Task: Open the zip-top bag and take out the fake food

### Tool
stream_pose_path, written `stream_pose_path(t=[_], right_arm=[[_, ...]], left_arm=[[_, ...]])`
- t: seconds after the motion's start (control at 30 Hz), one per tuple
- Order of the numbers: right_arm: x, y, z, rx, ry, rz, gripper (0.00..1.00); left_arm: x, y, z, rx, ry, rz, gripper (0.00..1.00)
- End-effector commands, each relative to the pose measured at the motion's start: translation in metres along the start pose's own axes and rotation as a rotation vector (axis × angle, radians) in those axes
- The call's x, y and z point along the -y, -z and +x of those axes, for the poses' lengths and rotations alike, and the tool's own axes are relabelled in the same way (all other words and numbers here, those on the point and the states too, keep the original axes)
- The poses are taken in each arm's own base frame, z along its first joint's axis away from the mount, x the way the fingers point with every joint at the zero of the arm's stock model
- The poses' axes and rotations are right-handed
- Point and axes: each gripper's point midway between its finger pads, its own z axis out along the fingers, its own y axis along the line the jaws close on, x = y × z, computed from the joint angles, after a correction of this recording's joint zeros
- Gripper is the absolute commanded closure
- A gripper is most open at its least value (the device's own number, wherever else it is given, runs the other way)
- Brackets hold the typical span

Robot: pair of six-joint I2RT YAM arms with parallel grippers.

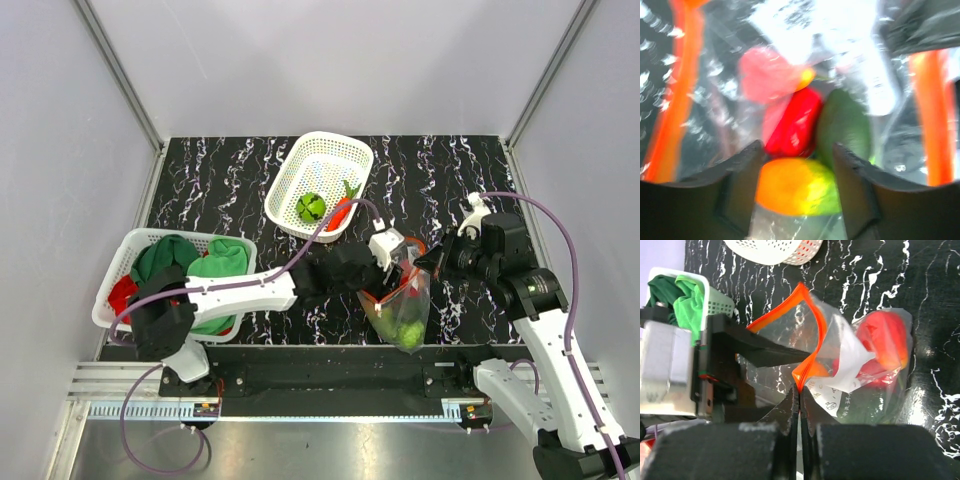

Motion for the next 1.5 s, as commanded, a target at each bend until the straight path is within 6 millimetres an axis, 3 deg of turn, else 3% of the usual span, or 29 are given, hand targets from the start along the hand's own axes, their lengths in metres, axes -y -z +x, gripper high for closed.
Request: stream_pose_path(t=[0.0, 0.07, 0.17, 0.33, 0.6, 0.7, 0.8, 0.93, 1.0, 1.03, 1.2, 1.4, 1.47], right_arm=[[-0.012, 0.002, -0.007, 0.024, 0.025, -0.059, 1.00], [-0.012, 0.000, -0.004, 0.011, 0.018, -0.062, 1.00], [-0.012, 0.000, -0.002, 0.009, 0.010, -0.067, 1.00], [-0.011, -0.001, 0.001, 0.002, 0.000, -0.068, 1.00], [-0.010, -0.001, 0.005, -0.005, -0.006, -0.070, 1.00], [-0.011, 0.000, 0.004, -0.003, -0.003, -0.071, 1.00], [-0.014, 0.003, 0.000, 0.012, 0.003, -0.077, 1.00], [-0.015, 0.009, -0.006, 0.038, 0.010, -0.068, 1.00], [-0.014, 0.013, -0.009, 0.065, 0.015, -0.053, 1.00], [-0.014, 0.014, -0.011, 0.076, 0.020, -0.046, 1.00], [-0.004, 0.025, -0.017, 0.149, 0.034, 0.013, 1.00], [0.002, 0.033, -0.012, 0.179, 0.027, 0.038, 1.00], [0.005, 0.037, -0.012, 0.198, 0.021, 0.049, 1.00]], left_arm=[[0.042, -0.015, -0.016, 0.067, -0.104, 0.244, 0.33], [0.054, -0.025, -0.006, 0.034, -0.117, 0.315, 0.35], [0.056, -0.037, 0.001, 0.013, -0.101, 0.327, 0.39], [0.074, -0.037, 0.003, 0.034, -0.054, 0.426, 0.30], [0.075, -0.061, 0.037, -0.089, -0.027, 0.401, 0.25], [0.072, -0.067, 0.041, -0.118, -0.008, 0.382, 0.25], [0.066, -0.071, 0.040, -0.140, 0.010, 0.350, 0.28], [0.057, -0.072, 0.046, -0.180, 0.003, 0.299, 0.44], [0.056, -0.068, 0.040, -0.163, -0.007, 0.290, 0.66], [0.055, -0.066, 0.041, -0.168, -0.011, 0.285, 0.71], [0.058, -0.045, 0.002, -0.083, -0.057, 0.263, 0.98], [0.047, -0.011, -0.056, 0.059, -0.108, 0.138, 1.00], [0.045, -0.001, -0.065, 0.076, -0.126, 0.119, 1.00]])
